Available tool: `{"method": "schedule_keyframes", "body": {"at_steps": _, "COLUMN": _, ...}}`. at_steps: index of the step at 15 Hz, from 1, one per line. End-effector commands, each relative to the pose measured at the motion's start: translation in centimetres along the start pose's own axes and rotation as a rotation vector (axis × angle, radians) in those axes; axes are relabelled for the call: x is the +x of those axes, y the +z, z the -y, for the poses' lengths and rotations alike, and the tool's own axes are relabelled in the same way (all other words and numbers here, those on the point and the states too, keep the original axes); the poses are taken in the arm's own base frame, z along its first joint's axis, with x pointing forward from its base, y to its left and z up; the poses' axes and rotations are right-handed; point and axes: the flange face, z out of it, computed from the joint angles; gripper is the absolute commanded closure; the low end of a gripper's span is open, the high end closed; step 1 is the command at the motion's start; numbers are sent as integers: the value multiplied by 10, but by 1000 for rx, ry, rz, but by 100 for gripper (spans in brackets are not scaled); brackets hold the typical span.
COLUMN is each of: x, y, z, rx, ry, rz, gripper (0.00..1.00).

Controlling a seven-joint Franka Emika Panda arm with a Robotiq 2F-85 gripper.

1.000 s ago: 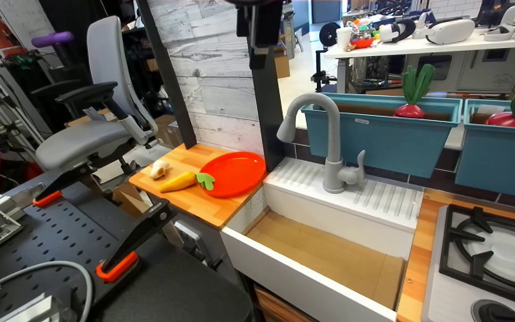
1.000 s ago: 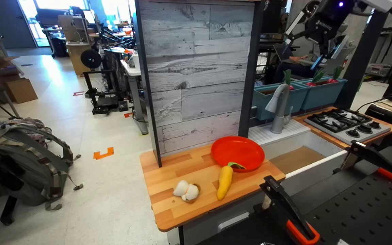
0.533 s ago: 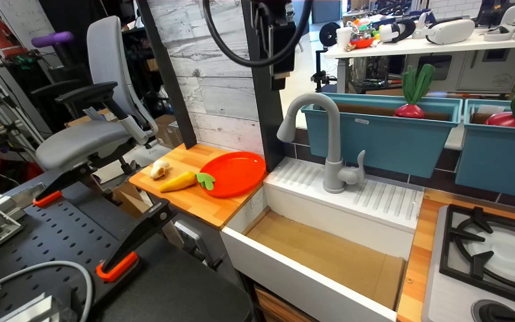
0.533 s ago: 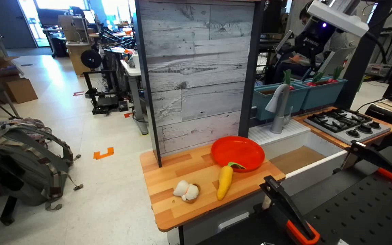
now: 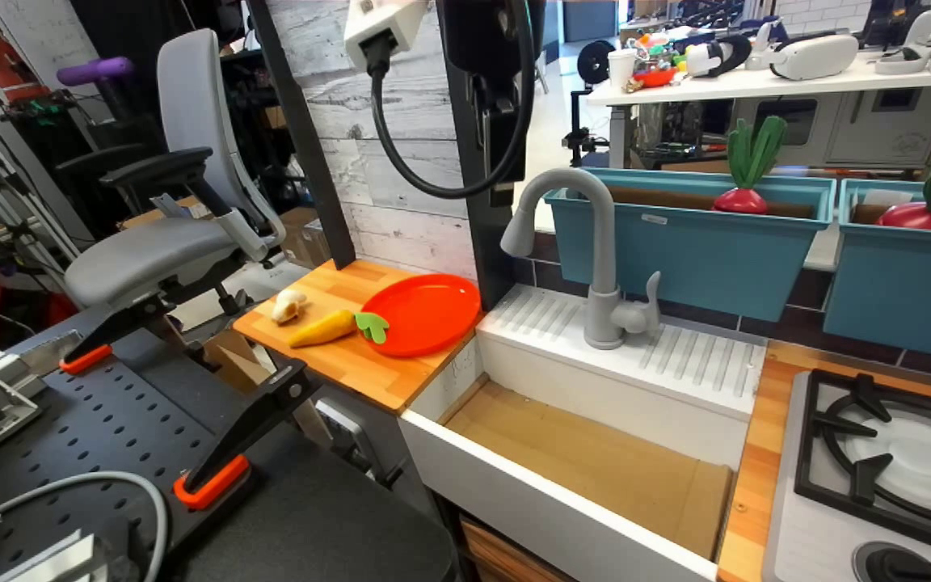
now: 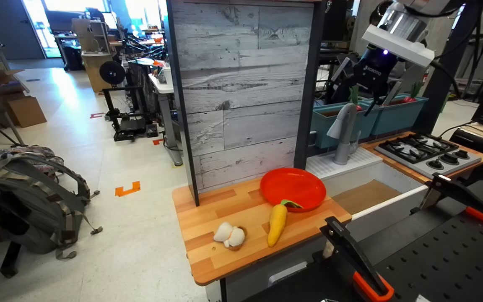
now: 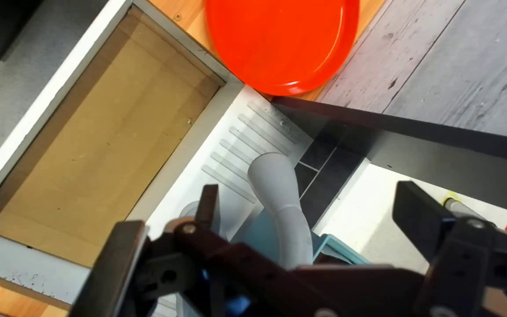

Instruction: Slide the spout to the right, then put the stuffed carrot on the plate then back on the counter

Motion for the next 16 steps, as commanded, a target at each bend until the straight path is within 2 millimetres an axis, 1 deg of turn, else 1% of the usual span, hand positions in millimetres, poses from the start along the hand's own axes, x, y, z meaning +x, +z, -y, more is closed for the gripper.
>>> {"method": "schedule_keyframes", "body": {"at_steps": 1, "x": 14, "y": 10, "z": 1, "rx": 8, "ry": 42, "rz": -31, "gripper": 0}}
{"method": "schedule_keyframes", "body": {"at_steps": 8, "x": 27, "y": 29, "z": 7, "rx": -6, "ry": 87, "rz": -25, "gripper": 0}}
{"method": "schedule_keyframes", "body": {"at_steps": 12, "x": 36, "y": 34, "z": 10, "rx": -3, "ry": 110, "rz": -44, "gripper": 0}}
{"method": "schedule_keyframes", "body": {"at_steps": 13, "x": 38, "y": 35, "z": 10, "rx": -5, "ry": 112, "rz": -47, "gripper": 25}}
{"method": "schedule_keyframes", "body": {"at_steps": 14, "x": 40, "y": 36, "z": 10, "rx": -10, "ry": 113, "rz": -54, "gripper": 28}}
{"method": "schedule_keyframes", "body": {"at_steps": 15, "x": 40, "y": 36, "z": 10, "rx": -14, "ry": 113, "rz": -51, "gripper": 34}}
{"method": "schedule_keyframes", "body": {"at_steps": 16, "x": 41, "y": 37, "z": 10, "rx": -17, "ry": 111, "rz": -55, "gripper": 44}}
